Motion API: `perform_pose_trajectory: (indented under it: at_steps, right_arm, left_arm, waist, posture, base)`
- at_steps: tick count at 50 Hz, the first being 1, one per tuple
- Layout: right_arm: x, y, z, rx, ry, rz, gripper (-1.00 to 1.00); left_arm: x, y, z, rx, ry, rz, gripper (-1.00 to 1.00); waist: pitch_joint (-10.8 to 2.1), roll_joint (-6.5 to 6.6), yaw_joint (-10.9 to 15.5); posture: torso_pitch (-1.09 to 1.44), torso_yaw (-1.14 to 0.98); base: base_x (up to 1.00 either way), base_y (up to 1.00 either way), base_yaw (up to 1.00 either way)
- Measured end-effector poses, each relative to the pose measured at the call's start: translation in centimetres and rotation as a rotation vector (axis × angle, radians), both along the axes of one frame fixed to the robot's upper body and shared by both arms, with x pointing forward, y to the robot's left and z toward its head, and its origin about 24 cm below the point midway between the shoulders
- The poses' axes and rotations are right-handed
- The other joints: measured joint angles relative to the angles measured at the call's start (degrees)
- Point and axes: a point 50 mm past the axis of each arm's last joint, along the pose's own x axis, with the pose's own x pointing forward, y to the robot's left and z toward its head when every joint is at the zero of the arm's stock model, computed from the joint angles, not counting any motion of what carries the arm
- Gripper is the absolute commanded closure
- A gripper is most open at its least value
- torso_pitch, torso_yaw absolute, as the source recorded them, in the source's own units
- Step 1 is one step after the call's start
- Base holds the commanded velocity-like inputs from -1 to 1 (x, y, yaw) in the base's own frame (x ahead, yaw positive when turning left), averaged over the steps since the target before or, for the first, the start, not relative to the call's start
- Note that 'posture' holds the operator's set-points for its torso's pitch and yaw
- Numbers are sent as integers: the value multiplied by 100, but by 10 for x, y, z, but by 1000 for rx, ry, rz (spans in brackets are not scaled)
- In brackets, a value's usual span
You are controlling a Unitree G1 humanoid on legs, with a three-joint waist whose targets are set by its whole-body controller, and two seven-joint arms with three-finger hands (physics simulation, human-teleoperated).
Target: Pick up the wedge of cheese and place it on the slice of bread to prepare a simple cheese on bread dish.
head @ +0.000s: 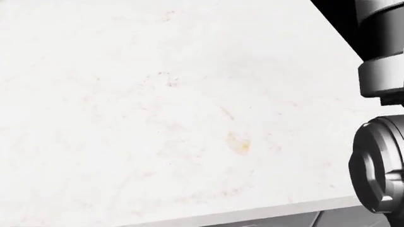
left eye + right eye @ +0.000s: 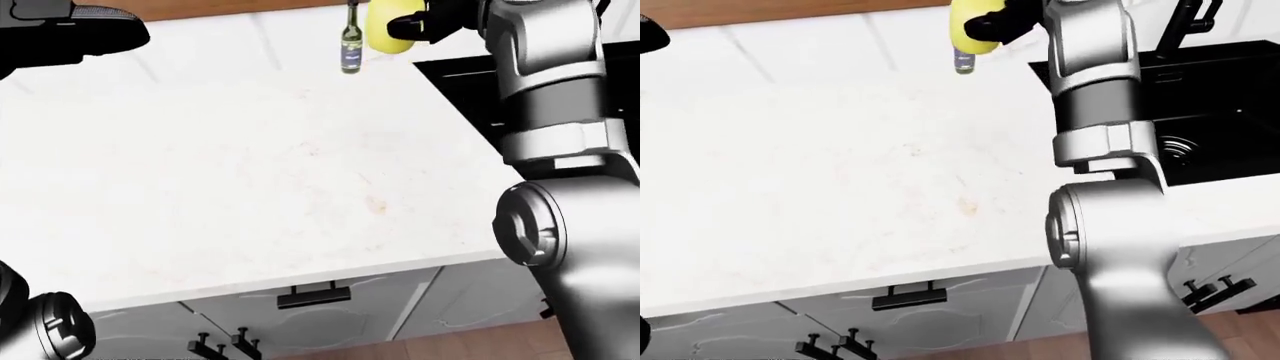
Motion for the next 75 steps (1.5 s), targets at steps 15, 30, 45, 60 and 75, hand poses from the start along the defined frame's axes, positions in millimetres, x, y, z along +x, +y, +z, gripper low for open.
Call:
perform_pose_trajectory:
  at_steps: [15,30,45,60,75]
  right_arm:
    - [-49,-8,23,146,-106,49,100]
    - [-110,-39,34,260,-260,-28,100]
    - [-148,-58,15,290,-293,-57,100]
    - [-166,-72,4,321,-299,-77,100]
    - [-166,-74,2,324,-296,-84,100]
  left_arm:
    - [5,-1,-4,3,20,-9,-100]
    - [4,2,-3,-2,8,-1,-100]
    - [7,1,-6,-3,16,-4,-100]
    - [3,3,-1,-2,6,-3,-100]
    - [4,-4,-3,16,20,-25,-100]
  waist:
    - [55,-51,41]
    - [42,-148,66]
    - [-127,-151,129]
    - [-40,-72,135]
    - [-181,-538,42]
  posture:
    - [0,0]
    - [0,0]
    - [0,0]
    - [0,0]
    - [0,0]
  base:
    - [0,0,0]
    - [0,0,0]
    - [-6,0,0]
    - [-13,0,0]
    - [-17,0,0]
